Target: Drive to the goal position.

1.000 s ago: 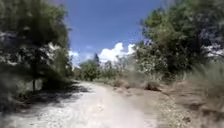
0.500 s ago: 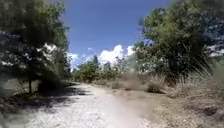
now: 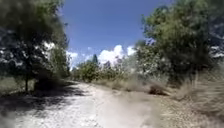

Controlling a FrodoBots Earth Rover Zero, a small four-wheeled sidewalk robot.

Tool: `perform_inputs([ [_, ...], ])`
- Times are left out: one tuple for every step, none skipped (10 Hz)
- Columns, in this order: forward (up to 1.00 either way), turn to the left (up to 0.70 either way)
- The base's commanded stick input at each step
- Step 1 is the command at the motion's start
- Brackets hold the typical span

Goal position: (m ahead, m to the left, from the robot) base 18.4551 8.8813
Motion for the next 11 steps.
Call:
perform_inputs([
  [0.44,0.27],
  [0.44,0.27],
  [0.44,0.17],
  [0.44,0.02],
  [0.44,0.02],
  [0.44,0.02],
  [0.44,0.02],
  [0.44,0.03],
  [0.44,0.18],
  [0.44,0.25],
  [0.44,0.02],
])
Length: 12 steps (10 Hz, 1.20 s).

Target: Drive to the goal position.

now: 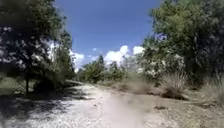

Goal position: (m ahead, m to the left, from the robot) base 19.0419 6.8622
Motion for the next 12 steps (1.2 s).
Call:
perform_inputs([
  [0.44,0.02],
  [0.44,0.02],
  [0.44,0.02],
  [0.44,0.02],
  [0.44,0.02],
  [0.44,0.02],
  [0.44,0.02],
  [0.44,0.02],
  [0.44,0.08],
  [0.44,0.27],
  [0.44,0.27],
  [0.44,0.23],
])
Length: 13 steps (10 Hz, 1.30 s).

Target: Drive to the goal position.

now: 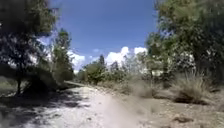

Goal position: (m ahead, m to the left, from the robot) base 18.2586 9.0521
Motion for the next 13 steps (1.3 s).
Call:
perform_inputs([
  [0.44,0.11],
  [0.44,0.02],
  [0.44,0.02],
  [0.44,0.02],
  [0.44,0.02],
  [0.44,0.27],
  [0.44,0.27],
  [0.44,0.15],
  [0.44,0.07],
  [0.44,0.02],
  [0.44,0.02],
  [0.44,0.02],
  [0.44,0.02],
])
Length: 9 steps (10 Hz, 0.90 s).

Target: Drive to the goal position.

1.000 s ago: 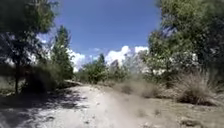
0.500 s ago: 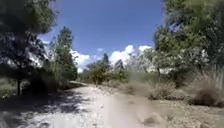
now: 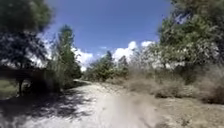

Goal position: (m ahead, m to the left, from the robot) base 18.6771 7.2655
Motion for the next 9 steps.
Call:
perform_inputs([
  [0.44,0.03],
  [0.44,0.07],
  [0.44,0.22],
  [0.44,0.13],
  [0.44,0.02],
  [0.44,0.02],
  [0.44,0.02],
  [0.44,0.02],
  [0.44,0.02],
])
